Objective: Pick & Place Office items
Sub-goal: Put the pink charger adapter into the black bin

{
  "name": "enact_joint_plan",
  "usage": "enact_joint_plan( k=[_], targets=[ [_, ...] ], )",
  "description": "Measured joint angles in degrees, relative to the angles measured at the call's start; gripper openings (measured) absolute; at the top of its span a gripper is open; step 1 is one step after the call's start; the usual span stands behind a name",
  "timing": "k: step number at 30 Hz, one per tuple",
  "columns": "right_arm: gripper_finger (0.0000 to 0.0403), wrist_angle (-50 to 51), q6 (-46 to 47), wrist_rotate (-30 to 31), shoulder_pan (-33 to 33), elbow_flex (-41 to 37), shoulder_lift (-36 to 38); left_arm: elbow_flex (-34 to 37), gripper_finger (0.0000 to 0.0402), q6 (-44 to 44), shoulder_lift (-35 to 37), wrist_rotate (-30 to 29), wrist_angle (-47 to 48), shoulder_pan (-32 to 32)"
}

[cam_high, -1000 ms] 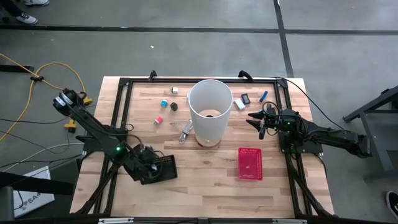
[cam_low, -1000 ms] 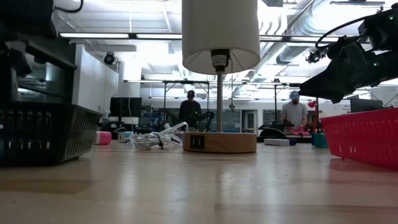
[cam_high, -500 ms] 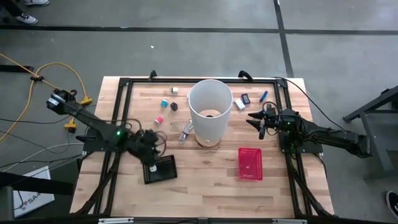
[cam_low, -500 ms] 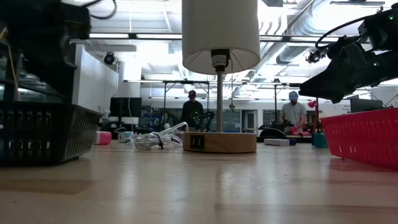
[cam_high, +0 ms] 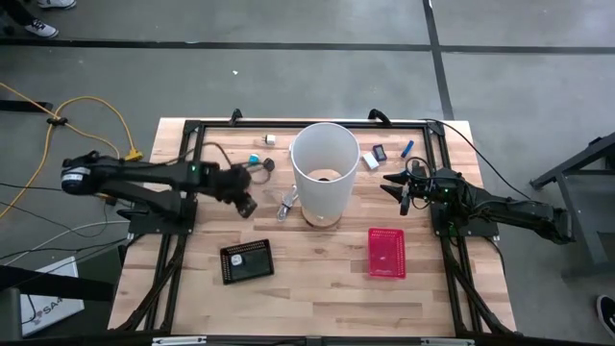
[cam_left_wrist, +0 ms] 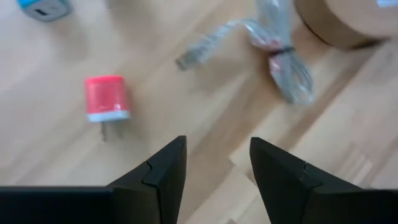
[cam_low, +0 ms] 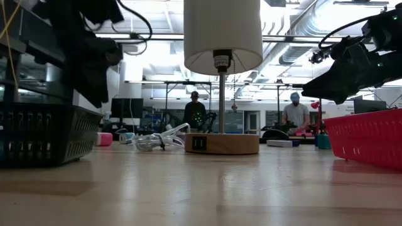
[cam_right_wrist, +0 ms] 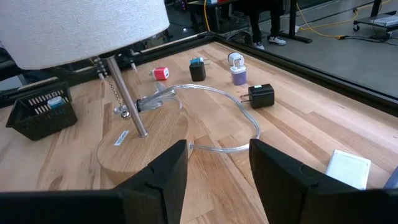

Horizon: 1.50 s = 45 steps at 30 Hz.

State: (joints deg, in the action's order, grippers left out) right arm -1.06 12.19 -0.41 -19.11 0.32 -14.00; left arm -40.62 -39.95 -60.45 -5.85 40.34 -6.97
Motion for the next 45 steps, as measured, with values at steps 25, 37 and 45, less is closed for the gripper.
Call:
enact_joint_plan(
  k=[25,37,45],
  targets=[
    [0.0160,0.00,0.00,-0.02,-0.02,-0.02,0.02,-4.04,0.0171,12.99,-8.62,7.10,7.49,-19.46],
    [0.0160,0.00,0.00,-0.01,0.00,-0.01,0.00,-4.04,0.0171,16.38,-14.15,7.48,5.36,-22.79],
    [0.0160,0.00,0.00,0.00,-0.02,-0.01,0.01,-4.04,0.0171,16.48,-17.77,7.59,3.39,-22.77]
  ],
)
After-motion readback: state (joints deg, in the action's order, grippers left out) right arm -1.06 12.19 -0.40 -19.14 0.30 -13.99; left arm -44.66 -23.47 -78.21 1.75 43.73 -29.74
